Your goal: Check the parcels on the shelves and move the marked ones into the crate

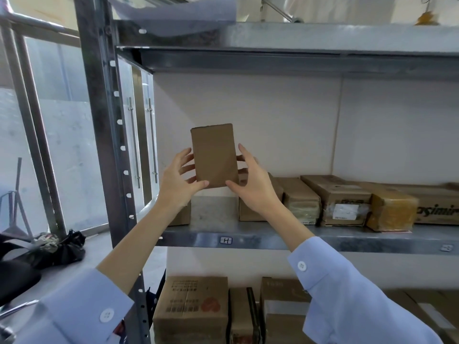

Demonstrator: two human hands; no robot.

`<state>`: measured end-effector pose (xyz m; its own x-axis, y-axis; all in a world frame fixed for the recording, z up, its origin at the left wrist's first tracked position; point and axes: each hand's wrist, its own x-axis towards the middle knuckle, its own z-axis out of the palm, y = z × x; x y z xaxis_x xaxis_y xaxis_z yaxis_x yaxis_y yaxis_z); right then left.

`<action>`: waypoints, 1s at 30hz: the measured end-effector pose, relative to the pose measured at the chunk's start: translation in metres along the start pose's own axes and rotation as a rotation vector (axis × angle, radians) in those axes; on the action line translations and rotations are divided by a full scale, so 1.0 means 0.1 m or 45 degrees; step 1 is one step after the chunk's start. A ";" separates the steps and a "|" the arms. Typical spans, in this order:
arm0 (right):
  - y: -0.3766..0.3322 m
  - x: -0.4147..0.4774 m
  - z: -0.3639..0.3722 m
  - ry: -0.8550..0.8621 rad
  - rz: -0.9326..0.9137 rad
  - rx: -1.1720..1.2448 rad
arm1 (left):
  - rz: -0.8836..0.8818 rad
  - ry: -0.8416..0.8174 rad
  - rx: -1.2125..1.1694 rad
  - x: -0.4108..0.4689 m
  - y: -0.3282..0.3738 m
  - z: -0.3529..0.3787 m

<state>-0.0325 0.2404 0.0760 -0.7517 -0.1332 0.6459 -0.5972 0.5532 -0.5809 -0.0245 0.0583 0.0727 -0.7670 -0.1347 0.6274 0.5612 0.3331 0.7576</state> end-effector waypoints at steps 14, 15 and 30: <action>-0.01 -0.06 -0.06 0.059 0.005 -0.007 | -0.077 -0.065 -0.011 -0.04 0.08 0.07; -0.02 -0.06 -0.05 0.053 0.015 0.018 | -0.091 -0.066 -0.026 -0.05 0.08 0.07; -0.15 -0.08 -0.03 0.015 -0.042 0.142 | 0.051 -0.082 -0.086 -0.09 0.13 0.02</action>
<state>-0.0171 0.2358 0.0810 -0.7284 -0.1400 0.6707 -0.6493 0.4536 -0.6105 -0.0112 0.0658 0.0763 -0.7604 -0.0618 0.6465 0.6102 0.2729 0.7438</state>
